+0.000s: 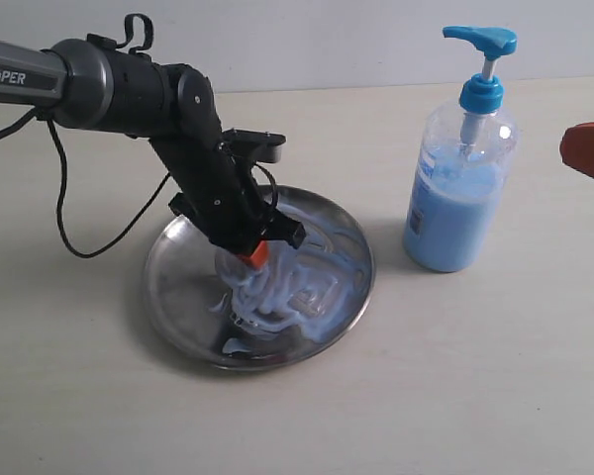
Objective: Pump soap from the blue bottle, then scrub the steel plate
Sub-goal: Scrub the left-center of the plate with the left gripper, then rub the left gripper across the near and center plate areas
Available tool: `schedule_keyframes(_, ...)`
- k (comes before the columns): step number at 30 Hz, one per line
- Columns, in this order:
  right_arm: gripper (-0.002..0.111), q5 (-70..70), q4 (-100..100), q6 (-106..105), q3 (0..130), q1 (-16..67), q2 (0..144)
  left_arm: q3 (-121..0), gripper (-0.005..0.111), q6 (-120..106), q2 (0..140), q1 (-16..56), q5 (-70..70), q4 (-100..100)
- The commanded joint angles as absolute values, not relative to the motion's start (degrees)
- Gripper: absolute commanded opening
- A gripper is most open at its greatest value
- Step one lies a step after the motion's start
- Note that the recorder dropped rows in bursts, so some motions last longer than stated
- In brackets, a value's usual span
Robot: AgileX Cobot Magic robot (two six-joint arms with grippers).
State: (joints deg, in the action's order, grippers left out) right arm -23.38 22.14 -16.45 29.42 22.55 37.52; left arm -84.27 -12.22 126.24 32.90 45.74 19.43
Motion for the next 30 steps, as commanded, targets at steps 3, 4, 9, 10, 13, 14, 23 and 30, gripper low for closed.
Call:
schedule_keyframes(3, 0.000, -23.16, 22.31, -16.90, 29.48, 22.59, 37.36, -83.52, 0.000, -13.55, 124.41, 32.93, 55.35, 18.10)
schedule_keyframes(4, 0.000, -23.16, 22.31, -16.90, 29.48, 22.59, 37.36, -83.52, 0.000, -13.76, 123.92, 32.93, 55.99, 18.03)
schedule_keyframes(9, 0.000, -23.26, 22.31, -16.90, 29.48, 22.59, 37.36, -83.52, 0.000, -13.87, 122.44, 32.93, 58.34, 17.65)
schedule_keyframes(10, 0.000, -23.26, 22.31, -16.90, 29.48, 22.59, 37.36, -83.52, 0.000, -14.00, 122.20, 32.93, 58.76, 17.65)
schedule_keyframes(13, 0.000, -23.26, 22.31, -16.90, 29.48, 22.59, 37.36, -83.52, 0.000, -14.14, 122.21, 32.93, 59.85, 17.26)
schedule_keyframes(14, 0.000, -23.26, 22.31, -16.90, 29.48, 22.59, 37.36, -83.52, 0.000, -14.14, 122.34, 32.93, 59.99, 17.10)
schedule_keyframes(23, 0.000, -23.26, 22.31, -16.90, 29.48, 22.59, 37.36, -83.52, 0.000, -14.35, 122.54, 32.93, 56.87, 18.21)
schedule_keyframes(30, 0.000, -23.03, 22.41, -16.90, 29.48, 22.59, 37.36, -83.52, 0.000, -14.35, 123.76, 32.93, 56.29, 18.61)
